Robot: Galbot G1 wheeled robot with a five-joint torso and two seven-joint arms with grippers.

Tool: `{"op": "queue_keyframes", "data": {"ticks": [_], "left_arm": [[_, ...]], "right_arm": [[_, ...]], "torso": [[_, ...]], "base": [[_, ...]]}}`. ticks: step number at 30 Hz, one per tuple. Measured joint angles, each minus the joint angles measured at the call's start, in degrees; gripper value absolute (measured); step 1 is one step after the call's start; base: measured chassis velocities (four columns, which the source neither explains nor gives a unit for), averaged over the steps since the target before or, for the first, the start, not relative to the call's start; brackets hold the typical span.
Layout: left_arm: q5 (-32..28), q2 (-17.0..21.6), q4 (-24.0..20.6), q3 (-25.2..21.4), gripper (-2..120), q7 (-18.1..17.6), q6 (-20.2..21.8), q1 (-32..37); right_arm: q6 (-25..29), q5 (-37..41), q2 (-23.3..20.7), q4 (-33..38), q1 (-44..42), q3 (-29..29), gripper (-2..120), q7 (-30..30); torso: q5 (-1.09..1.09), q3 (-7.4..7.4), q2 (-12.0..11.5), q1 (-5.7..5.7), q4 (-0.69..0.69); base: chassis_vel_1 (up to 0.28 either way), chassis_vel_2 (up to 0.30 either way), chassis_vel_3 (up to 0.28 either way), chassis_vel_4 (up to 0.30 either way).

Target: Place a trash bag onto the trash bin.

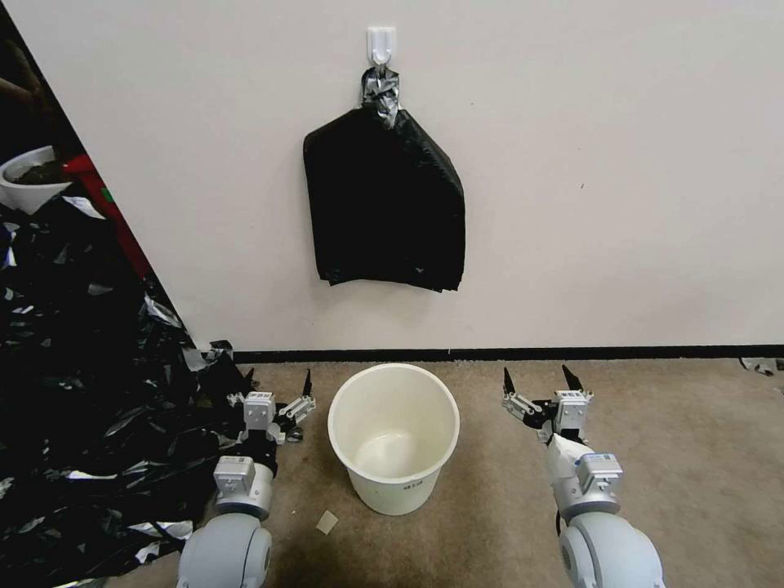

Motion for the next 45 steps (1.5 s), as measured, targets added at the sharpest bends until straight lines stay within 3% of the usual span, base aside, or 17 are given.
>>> {"op": "queue_keyframes", "data": {"ticks": [17, 20, 21, 24, 26, 29, 38, 40, 43, 45], "left_arm": [[-0.93, 0.2, -0.33, 0.19, 100, -0.55, -0.28, 0.2], [-7.27, 1.76, -3.16, 1.5, 100, -5.41, -3.04, 2.15], [-7.27, 1.76, -3.16, 1.5, 100, -5.41, -3.04, 2.15], [-13.68, 3.67, -6.31, 2.73, 100, -10.62, -6.93, 4.17], [-13.44, 4.17, -6.88, 2.29, 100, -10.88, -8.49, 4.17], [-11.61, 5.29, -7.0, 1.73, 100, -10.32, -10.89, 4.13], [-12.08, 7.17, -5.27, 0.84, 100, -8.94, -10.93, 3.11], [-12.57, 7.42, -5.22, 0.72, 100, -7.5, -10.88, 2.98], [-13.65, 7.63, -5.24, 0.63, 100, -4.75, -11.34, 2.96], [-15.3, 7.79, -5.66, 0.58, 100, -0.91, -13.01, 3.27]], "right_arm": [[0.61, 0.15, -0.27, 0.03, -0.07, -0.1, 100, 0.83], [4.72, 1.86, -2.46, 1.13, -0.67, -0.59, 100, 6.32], [4.72, 1.86, -2.46, 1.13, -0.67, -0.59, 100, 6.32], [10.18, 4.16, -5.35, 2.55, -1.49, -1.29, 100, 13.61], [11.69, 4.81, -6.14, 2.94, -1.72, -1.49, 100, 15.65], [15.21, 6.25, -7.98, 3.84, -2.23, -1.92, 100, 20.33], [16.06, 5.04, -7.7, 3.35, -1.97, -2.03, 100, 20.51], [16.38, 1.19, -6.09, 1.25, -0.6, -2.36, 100, 18.28], [14.96, 1.33, -6.5, 0.66, 0.63, -2.84, 100, 15.48], [13.76, 7.01, -8.71, 0.31, 2.28, -4.42, 100, 7.63]], "torso": [[0.0, 0.0, 0.0, 0.0, 0.0], [0.0, 0.0, 0.0, 0.0, 0.0], [0.0, 0.0, 0.0, 0.0, 0.0], [0.0, 0.0, 0.0, 0.0, 0.01], [0.0, 0.0, 0.0, 0.0, 0.0], [-0.02, 0.0, 0.0, 0.0, 0.0], [-0.03, 0.0, 0.0, 0.0, -0.01], [0.05, 0.0, 0.0, 0.0, 0.0], [-0.03, 0.0, 0.0, 0.0, 0.0], [0.02, 0.0, 0.0, 0.0, -0.02]], "base": [[0.0, 0.0, 0.0, 0.0], [0.0, 0.0, 0.0, 0.0], [0.0, 0.0, 0.0, 0.0], [0.0, 0.0, 0.0, 0.0], [0.0, 0.0, 0.0, 0.0], [0.0, 0.0, 0.0, 0.0], [0.0, 0.0, 0.0, 0.0], [0.0, 0.0, 0.0, 0.0], [0.0, 0.0, 0.0, 0.0], [0.0, 0.0, 0.0, 0.0]]}}
